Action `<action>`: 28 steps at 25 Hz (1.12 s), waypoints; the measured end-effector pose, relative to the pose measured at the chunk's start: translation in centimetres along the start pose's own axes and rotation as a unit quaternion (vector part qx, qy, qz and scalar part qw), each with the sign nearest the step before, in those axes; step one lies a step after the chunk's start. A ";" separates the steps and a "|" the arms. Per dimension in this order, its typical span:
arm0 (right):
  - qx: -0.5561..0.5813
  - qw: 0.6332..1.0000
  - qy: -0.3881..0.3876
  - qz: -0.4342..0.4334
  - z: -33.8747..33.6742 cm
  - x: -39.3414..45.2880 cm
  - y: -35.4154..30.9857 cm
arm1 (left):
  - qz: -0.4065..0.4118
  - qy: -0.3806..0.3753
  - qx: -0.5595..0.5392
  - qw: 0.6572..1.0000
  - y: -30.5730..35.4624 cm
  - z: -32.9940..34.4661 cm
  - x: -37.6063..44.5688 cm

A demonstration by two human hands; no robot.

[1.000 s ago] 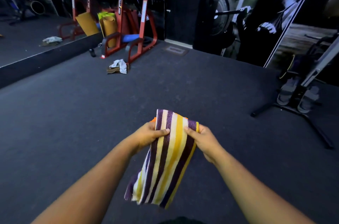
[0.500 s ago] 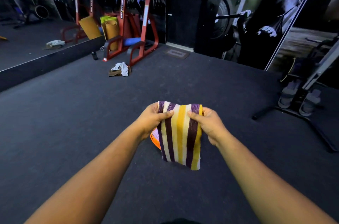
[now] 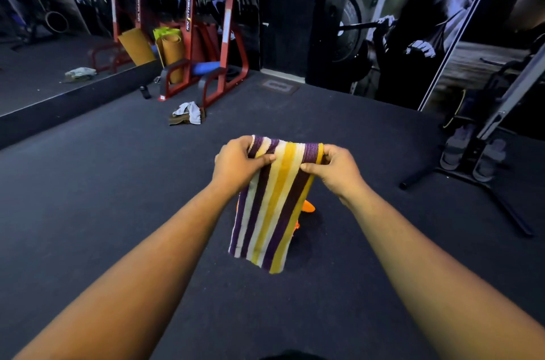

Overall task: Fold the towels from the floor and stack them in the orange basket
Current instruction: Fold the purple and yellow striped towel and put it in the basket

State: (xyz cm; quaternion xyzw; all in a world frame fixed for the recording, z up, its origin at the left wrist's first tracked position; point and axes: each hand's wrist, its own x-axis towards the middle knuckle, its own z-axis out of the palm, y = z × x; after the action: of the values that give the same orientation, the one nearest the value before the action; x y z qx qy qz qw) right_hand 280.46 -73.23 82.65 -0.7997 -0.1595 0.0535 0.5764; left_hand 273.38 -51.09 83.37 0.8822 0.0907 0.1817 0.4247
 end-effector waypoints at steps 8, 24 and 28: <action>0.024 1.000 0.012 0.010 0.6 0.4 -0.9 | -0.044 -0.009 -0.178 0.983 0.2 -0.8 -0.8; 0.129 0.986 0.047 -0.091 -0.4 0.4 -2.8 | 0.053 0.049 -0.173 0.982 0.7 -2.6 -0.3; 0.215 0.970 0.031 -0.112 -0.5 0.9 -5.1 | -0.002 0.019 -0.311 0.950 1.1 -2.8 -1.1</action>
State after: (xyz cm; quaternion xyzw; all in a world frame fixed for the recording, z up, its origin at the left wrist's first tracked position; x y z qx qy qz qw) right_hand 280.47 -71.91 87.71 -0.6351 -0.2147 -0.0033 0.7420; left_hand 271.23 -50.08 85.55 0.7028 0.0393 0.2164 0.6765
